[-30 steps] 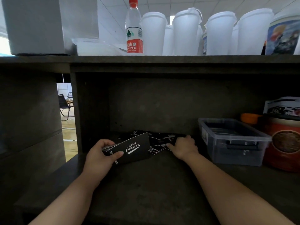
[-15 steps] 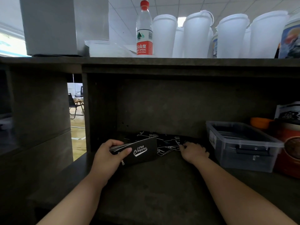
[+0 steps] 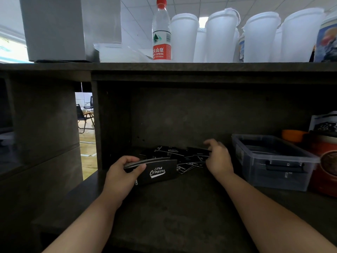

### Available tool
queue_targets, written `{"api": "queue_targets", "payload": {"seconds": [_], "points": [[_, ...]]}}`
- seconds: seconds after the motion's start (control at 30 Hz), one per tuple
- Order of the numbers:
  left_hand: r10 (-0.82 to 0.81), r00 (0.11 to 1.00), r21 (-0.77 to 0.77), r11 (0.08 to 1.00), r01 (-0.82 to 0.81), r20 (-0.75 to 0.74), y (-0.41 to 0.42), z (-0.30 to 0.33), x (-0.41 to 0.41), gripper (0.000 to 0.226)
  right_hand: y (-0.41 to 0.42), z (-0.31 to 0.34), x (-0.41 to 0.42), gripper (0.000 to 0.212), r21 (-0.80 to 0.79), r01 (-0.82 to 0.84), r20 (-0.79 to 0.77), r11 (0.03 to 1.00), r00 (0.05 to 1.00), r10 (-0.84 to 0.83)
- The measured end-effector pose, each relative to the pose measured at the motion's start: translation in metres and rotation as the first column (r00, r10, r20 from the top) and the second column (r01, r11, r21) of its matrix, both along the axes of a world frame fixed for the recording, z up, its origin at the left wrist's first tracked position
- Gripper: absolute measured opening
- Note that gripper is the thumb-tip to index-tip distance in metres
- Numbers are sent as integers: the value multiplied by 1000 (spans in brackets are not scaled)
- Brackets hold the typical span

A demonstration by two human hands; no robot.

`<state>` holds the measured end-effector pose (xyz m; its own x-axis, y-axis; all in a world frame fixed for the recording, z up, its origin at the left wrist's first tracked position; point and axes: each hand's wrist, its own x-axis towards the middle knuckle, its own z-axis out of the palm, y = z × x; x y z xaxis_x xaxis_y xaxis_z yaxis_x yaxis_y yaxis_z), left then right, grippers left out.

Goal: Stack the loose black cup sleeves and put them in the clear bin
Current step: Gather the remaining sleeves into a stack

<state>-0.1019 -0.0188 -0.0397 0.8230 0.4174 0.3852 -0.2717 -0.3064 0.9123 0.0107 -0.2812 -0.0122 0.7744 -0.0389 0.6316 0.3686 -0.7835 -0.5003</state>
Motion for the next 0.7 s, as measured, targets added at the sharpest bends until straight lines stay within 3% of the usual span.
{"api": "queue_targets", "payload": {"seconds": [0.1,0.23,0.3,0.4,0.5,0.6,0.7], "points": [[0,1000,16,1000,0,3,0,0,0,22,6,5,-4,27,251,-118,121,961,989,90],[3,1000,32,999,-3,-3,1,-2,1,20,9,8,-5,20,604,-231,-8,763,955,296],[-1,1000,27,1000,1,-8,0,-1,0,20,10,8,-9,16,704,-243,-109,668,892,439],[4,1000,-1,1000,-4,-11,-1,2,-2,17,17,4,-13,15,556,-330,-254,763,807,534],[13,1000,-15,1000,-13,-21,-6,6,-5,15,34,-1,-17,16,236,-368,-192,900,890,414],[8,1000,-5,1000,-8,-11,-9,8,-8,16,54,-4,-33,26,31,-428,-122,903,895,429],[25,1000,40,999,-24,-18,-8,8,-7,15,77,-9,-47,44,7,-478,-186,878,863,471]]}}
